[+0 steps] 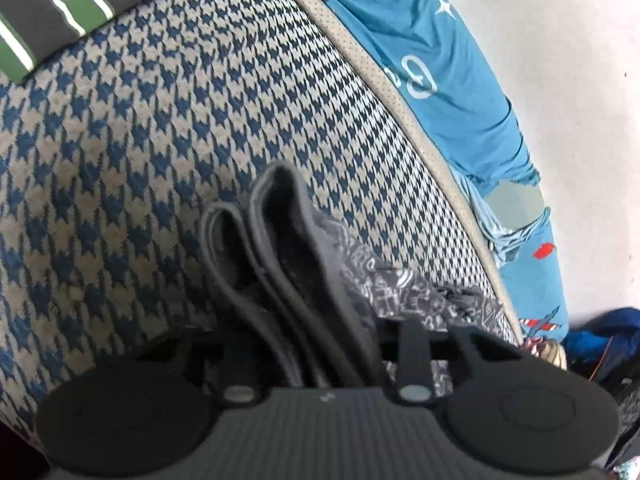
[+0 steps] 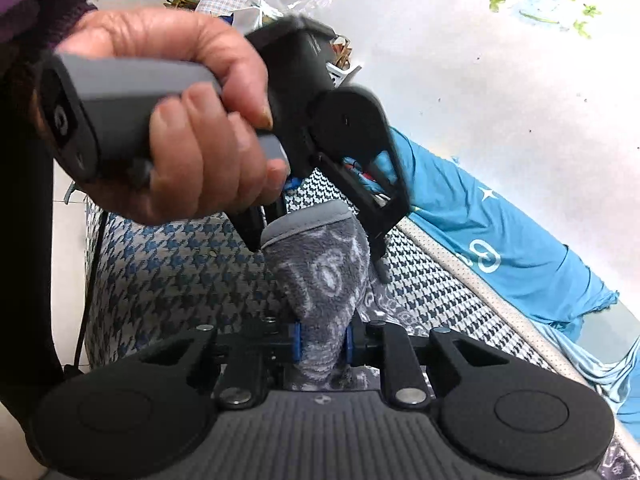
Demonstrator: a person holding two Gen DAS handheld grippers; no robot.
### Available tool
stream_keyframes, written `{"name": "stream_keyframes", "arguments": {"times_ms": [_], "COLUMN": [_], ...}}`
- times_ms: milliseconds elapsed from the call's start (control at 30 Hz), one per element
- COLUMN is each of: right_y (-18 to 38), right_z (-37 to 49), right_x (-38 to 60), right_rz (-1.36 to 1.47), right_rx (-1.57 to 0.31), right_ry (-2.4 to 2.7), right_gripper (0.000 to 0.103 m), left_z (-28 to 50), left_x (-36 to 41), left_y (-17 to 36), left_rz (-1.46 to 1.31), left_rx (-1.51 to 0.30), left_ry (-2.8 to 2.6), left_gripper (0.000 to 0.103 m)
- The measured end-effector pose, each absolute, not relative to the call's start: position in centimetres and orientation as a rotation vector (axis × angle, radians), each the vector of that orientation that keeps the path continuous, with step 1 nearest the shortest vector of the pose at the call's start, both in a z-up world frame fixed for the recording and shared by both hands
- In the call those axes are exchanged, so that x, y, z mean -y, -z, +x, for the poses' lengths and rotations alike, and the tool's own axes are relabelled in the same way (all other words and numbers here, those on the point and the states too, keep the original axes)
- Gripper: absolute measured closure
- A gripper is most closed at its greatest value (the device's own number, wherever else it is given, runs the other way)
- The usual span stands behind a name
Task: Fold clothes
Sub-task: 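Lower the held jacket edge onto the jacket and open the right tool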
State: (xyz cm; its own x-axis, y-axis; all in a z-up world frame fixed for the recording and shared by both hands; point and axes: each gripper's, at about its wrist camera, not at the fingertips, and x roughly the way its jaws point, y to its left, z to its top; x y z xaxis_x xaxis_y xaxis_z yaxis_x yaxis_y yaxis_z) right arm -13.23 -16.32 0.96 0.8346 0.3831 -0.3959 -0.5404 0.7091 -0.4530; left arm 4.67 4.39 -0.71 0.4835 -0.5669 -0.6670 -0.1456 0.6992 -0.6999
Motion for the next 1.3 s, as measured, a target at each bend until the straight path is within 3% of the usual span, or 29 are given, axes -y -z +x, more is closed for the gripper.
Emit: {"name": "stream_keyframes", "arguments": {"times_ms": [133, 667, 1033, 1300], "right_y": [-1.3, -4.2, -5.7, -5.3], "right_z": [-13.4, -14.4, -13.9, -13.4], "right_x": [17.4, 24.9, 31.8, 36.5], "right_rz": [-0.581, -0.505, -0.401, -0.287], "right_rx": [-0.27, -0.181, -0.173, -0.231], "right_ry": [-0.499, -0.296, -0.112, -0.024], "right_gripper": [0.086, 0.086, 0.086, 0.086], "left_z": [3.9, 2.5, 2.2, 2.9], "left_x": [-2.8, 7.0, 16.7, 24.8], "left_y": [-0.9, -7.4, -9.3, -7.7], "left_rz": [-0.689, -0.548, -0.437, -0.353], "left_rx": [-0.985, -0.818, -0.828, -0.873], "left_ry": [0.323, 0.43, 0.498, 0.535], "left_gripper": [0.083, 0.084, 0.083, 0.081]}}
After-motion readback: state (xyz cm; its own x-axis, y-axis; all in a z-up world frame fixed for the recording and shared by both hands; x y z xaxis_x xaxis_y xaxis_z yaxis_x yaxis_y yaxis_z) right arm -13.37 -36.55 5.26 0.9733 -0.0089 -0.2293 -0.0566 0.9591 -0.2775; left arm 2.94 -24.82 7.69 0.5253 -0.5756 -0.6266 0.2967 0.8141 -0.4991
